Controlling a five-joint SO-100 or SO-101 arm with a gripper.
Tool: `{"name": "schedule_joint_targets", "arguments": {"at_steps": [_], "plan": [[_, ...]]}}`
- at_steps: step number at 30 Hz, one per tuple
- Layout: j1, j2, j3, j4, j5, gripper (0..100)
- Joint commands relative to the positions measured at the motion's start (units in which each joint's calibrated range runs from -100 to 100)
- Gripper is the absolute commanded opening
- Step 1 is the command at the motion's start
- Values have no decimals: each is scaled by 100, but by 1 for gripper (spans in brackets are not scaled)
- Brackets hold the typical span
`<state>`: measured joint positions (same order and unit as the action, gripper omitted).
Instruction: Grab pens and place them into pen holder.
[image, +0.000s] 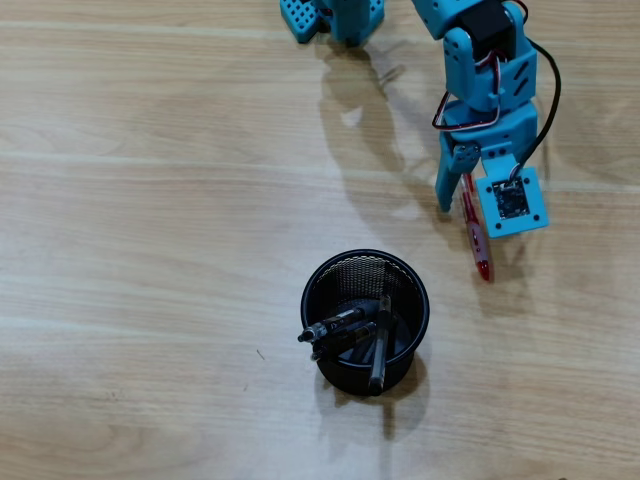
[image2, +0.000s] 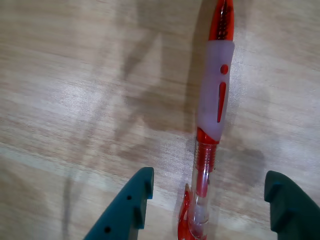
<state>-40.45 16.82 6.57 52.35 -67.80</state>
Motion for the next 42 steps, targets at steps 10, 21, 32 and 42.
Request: {"name": "schedule_joint_targets", "arguments": {"at_steps": [10,21,32,42], "plan": [[-2,360,-5,-101,-10,25],[-11,360,4,-19,-10,11],[-29,318,4,-10,0,2],[821,-1245,-132,-101,518,2]]}}
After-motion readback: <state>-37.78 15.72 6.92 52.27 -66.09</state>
